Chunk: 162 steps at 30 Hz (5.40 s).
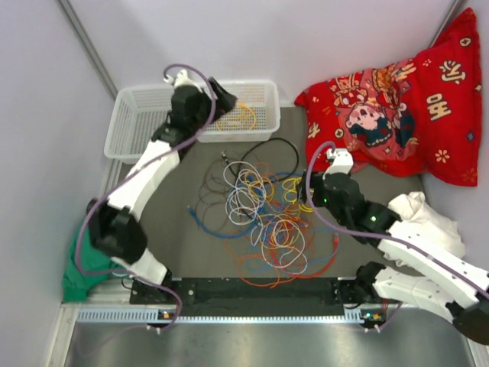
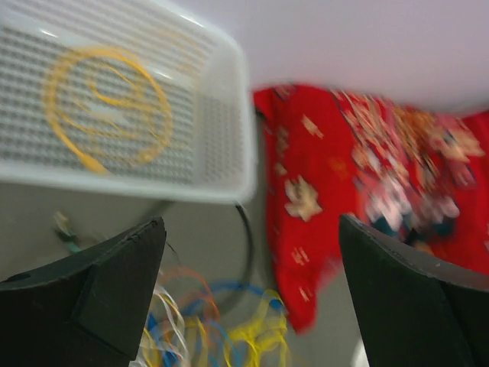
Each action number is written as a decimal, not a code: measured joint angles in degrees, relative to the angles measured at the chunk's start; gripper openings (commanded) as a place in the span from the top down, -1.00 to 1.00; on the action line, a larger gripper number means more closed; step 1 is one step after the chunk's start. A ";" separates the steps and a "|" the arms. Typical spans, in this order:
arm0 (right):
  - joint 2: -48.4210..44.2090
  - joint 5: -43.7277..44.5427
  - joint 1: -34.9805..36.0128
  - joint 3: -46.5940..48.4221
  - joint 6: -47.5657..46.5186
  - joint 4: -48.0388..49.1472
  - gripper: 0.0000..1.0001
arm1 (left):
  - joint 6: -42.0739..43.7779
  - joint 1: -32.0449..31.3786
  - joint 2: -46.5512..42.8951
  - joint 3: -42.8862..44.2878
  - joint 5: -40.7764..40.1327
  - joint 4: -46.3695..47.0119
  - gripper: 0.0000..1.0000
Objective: Untangle the cables
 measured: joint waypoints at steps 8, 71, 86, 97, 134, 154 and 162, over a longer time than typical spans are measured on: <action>14.58 -3.52 -6.23 -4.92 8.63 8.22 -0.63 | -0.24 -28.22 -27.26 -28.28 -10.19 2.56 -0.98; 44.50 -24.68 -10.38 53.33 -1.86 5.29 1.00 | -13.44 -29.38 -54.23 -53.13 -26.36 -15.32 -0.82; 79.62 -29.90 -18.21 85.74 -0.39 5.73 -0.89 | -12.41 -29.35 -43.32 -51.84 -24.46 -20.70 -0.80; 42.29 -28.74 -17.90 34.97 -0.31 14.97 -0.77 | -13.60 -29.38 -41.33 -51.34 -17.79 -18.97 -0.72; 10.78 -19.47 -4.31 -20.09 7.17 19.65 -0.71 | -18.91 -29.38 -45.51 -57.13 -11.47 -12.28 -0.68; 15.26 -23.85 -0.02 -1.49 1.38 6.99 1.00 | -17.53 -29.38 -49.81 -56.85 -16.68 -14.23 -0.65; 5.84 -20.70 0.00 20.52 -3.82 1.68 1.00 | -9.92 -29.38 -60.08 -56.81 -21.05 -7.48 -0.64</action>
